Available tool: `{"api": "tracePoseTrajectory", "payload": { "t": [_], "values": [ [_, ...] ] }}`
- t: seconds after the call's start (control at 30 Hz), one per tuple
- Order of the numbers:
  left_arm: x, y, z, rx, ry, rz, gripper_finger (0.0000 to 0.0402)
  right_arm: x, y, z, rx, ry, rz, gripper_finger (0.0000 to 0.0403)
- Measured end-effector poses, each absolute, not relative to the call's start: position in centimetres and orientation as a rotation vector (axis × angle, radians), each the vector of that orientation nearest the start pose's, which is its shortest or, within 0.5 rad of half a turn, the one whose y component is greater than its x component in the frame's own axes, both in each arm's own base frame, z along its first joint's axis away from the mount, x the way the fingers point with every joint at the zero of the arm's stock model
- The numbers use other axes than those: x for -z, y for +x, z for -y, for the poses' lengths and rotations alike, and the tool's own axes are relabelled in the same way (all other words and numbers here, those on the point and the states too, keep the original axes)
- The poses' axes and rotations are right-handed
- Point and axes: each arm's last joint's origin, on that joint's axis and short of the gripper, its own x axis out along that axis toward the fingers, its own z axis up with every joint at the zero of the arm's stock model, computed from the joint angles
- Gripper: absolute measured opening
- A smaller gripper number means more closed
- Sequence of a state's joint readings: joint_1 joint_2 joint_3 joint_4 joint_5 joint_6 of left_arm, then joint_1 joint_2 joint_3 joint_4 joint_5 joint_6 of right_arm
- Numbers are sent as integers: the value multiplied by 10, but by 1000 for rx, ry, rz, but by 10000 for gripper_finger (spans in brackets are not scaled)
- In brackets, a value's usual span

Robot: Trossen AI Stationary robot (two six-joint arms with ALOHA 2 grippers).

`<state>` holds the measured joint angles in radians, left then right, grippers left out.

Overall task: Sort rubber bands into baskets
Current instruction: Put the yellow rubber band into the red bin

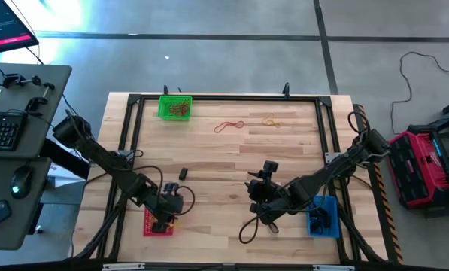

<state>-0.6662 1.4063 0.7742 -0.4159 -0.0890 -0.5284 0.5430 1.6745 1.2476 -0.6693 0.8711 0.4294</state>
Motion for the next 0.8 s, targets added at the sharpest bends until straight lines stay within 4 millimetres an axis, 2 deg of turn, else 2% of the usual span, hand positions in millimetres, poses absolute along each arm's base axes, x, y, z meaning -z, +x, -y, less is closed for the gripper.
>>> {"api": "tracePoseTrajectory", "payload": {
  "t": [0.1,0.3,0.5,0.67,0.8],
  "values": [
    [-184,205,158,266,-48,-1076,102,-242,298,-154,457,-315,-741,167],
    [-185,206,161,349,-4,-1046,10,-242,298,-154,457,-315,-741,167],
    [-198,201,166,344,8,-1129,3,-242,298,-154,457,-317,-742,167],
    [-212,187,171,266,-4,-1267,1,-242,298,-154,457,-316,-741,167],
    [-205,173,170,149,-48,-1368,1,-242,298,-154,457,-316,-742,167]
  ]
}}
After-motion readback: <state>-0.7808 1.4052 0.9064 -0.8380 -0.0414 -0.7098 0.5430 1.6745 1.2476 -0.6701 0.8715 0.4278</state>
